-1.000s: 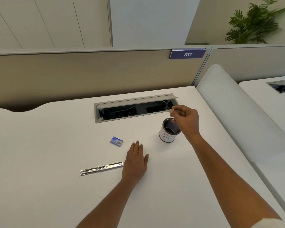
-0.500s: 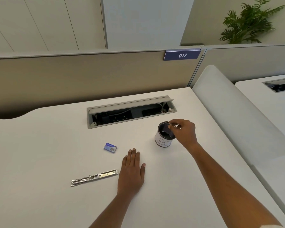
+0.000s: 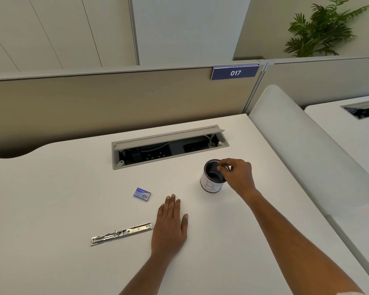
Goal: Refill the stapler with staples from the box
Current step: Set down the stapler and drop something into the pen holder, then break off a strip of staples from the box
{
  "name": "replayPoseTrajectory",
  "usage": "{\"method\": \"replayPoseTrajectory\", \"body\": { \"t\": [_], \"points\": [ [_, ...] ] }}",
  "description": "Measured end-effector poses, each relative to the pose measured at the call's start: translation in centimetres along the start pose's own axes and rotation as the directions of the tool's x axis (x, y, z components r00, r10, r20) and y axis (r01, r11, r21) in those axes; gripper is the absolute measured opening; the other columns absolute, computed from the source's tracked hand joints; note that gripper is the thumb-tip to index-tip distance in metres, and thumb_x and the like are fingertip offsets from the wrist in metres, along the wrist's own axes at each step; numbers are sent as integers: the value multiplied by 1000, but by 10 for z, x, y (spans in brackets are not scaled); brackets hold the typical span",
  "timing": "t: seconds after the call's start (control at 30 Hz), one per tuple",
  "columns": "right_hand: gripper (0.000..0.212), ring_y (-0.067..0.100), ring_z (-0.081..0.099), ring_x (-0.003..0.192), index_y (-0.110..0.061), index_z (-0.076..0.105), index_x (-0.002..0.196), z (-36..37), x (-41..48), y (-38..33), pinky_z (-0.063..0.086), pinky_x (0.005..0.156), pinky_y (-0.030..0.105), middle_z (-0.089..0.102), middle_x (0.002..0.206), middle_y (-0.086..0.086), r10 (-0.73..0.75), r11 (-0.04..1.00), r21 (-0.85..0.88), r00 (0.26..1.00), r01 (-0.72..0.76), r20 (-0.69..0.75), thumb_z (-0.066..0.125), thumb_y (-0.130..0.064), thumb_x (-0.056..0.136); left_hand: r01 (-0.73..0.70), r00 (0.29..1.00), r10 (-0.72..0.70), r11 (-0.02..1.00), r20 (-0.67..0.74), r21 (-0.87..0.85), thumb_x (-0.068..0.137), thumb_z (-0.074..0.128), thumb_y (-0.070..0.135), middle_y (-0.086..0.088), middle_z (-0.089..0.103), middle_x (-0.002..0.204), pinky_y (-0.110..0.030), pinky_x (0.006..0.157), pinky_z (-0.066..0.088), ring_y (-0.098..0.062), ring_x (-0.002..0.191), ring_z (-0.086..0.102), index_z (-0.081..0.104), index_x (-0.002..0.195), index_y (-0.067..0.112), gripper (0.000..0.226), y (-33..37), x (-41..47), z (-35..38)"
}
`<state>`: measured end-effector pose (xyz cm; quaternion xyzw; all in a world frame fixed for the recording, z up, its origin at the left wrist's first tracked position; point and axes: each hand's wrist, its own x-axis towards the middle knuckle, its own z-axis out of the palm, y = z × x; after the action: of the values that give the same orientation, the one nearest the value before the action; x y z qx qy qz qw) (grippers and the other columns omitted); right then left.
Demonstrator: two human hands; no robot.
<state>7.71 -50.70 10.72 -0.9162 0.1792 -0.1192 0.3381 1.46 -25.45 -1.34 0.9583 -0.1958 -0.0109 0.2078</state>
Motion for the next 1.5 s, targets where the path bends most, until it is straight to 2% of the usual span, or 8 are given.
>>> {"method": "replayPoseTrajectory", "body": {
  "t": [0.17, 0.43, 0.6, 0.77, 0.9, 1.17, 1.37, 1.5],
  "points": [
    [14, -8, 53, 59, -17, 81, 97, -3, -2, 0, 37, 67, -2, 80, 94, -3, 11, 1000, 14, 999, -11, -44, 72, -12, 88, 3, 1000, -3, 1000, -4, -8, 105, 39, 39, -10, 26, 168, -37, 126, 12, -24, 156, 20, 36, 157, 8, 61, 0, 1, 0],
    [11, -12, 63, 72, -17, 79, 92, -6, -16, -9, 43, 68, -1, 78, 89, -6, -33, 994, 100, 993, 44, -113, 70, -10, 88, -6, 999, 4, 999, -39, -39, 105, 40, 40, -10, 27, 167, -38, 126, 15, -24, 156, 21, 37, 156, 8, 60, -2, 0, 3],
    [14, -12, 66, 79, -19, 79, 95, 2, -26, -19, 46, 71, -1, 79, 91, -7, -76, 984, 150, 989, 95, -129, 71, -9, 88, 34, 999, -35, 990, -11, -136, 106, 37, 39, -6, 16, 170, -31, 126, 5, -20, 158, 11, 24, 160, 10, 63, 5, 2, -6],
    [14, 8, 72, 85, -14, 78, 101, 19, -36, -41, 57, 82, 16, 79, 96, -4, -161, 967, 184, 981, 179, -109, 71, -9, 91, 122, 988, -150, 922, -48, -368, 104, 43, 38, -2, 25, 168, -34, 115, 36, -21, 150, 34, 15, 162, 18, 67, 16, 12, -34],
    [16, 4, 68, 78, -11, 77, 107, 41, -42, -69, 51, 71, 6, 77, 96, -4, -219, 956, 187, 973, 228, -68, 72, -11, 92, 90, 970, -179, 894, -166, -439, 103, 53, 31, -5, 49, 156, -37, 102, 49, -26, 129, 60, 16, 161, 21, 70, 8, 29, -70],
    [16, 10, 70, 76, -12, 76, 106, 86, -46, -115, 51, 71, 6, 78, 95, -1, -284, 937, 233, 957, 261, 68, 73, -15, 90, 77, 896, -265, 883, -356, -463, 99, 59, 16, -9, 73, 112, -40, 88, 57, -28, 98, 69, 34, 154, 12, 60, -56, 56, -140],
    [24, 10, 67, 77, -9, 73, 113, 127, -50, -130, 54, 74, 11, 77, 105, 5, -218, 960, 219, 957, 175, 191, 75, -18, 90, 170, 900, -331, 865, -282, -471, 98, 61, 10, -9, 71, 106, -33, 86, 55, -23, 95, 67, 55, 139, 7, 42, -103, 61, -146],
    [33, 12, 65, 81, -9, 70, 118, 152, -62, -128, 42, 66, 2, 73, 114, 7, -130, 984, 157, 953, 89, 275, 79, -19, 88, 276, 891, -410, 830, -196, -485, 96, 63, 8, -8, 73, 97, -25, 77, 50, -24, 85, 71, 65, 123, 6, 28, -124, 57, -136]
  ]
}}
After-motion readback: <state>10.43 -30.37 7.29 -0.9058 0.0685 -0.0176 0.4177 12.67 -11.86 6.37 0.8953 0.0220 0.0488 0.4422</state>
